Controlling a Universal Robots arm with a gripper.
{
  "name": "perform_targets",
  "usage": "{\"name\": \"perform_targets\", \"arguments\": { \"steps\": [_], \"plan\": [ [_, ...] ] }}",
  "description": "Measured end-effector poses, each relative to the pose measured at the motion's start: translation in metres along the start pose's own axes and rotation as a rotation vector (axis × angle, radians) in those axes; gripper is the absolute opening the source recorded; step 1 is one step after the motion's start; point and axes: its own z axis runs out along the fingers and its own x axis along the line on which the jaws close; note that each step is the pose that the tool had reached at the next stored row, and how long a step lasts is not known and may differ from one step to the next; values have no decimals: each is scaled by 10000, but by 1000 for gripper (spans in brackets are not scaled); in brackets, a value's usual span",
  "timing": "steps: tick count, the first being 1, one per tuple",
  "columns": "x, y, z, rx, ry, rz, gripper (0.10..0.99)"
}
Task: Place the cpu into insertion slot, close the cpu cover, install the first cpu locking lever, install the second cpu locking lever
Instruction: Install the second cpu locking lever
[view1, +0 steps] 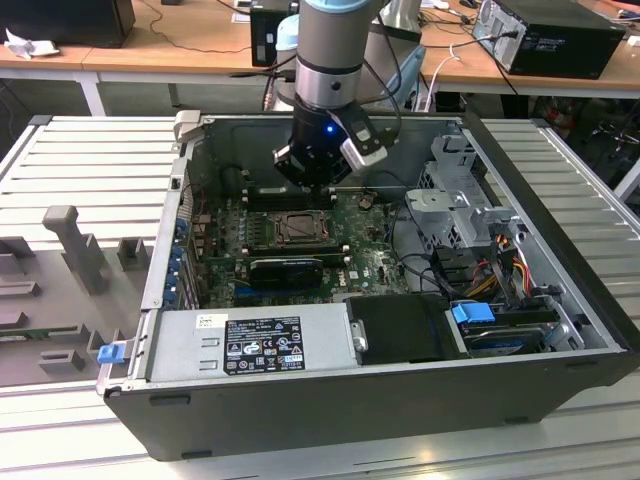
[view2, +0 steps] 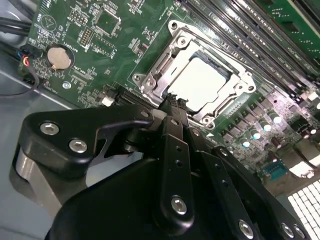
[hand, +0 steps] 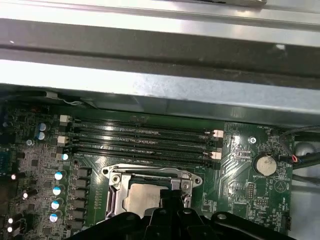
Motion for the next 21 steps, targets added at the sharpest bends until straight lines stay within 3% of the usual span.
{"name": "perform_targets", "arguments": {
  "steps": [3,14,18,21],
  "plan": [
    [1,5,-90,0,0,8,106],
    [3,15,-260,0,-3,52,106],
    [4,23,-395,-1,-6,81,106],
    [6,12,-409,-1,-5,88,106]
  ]
}}
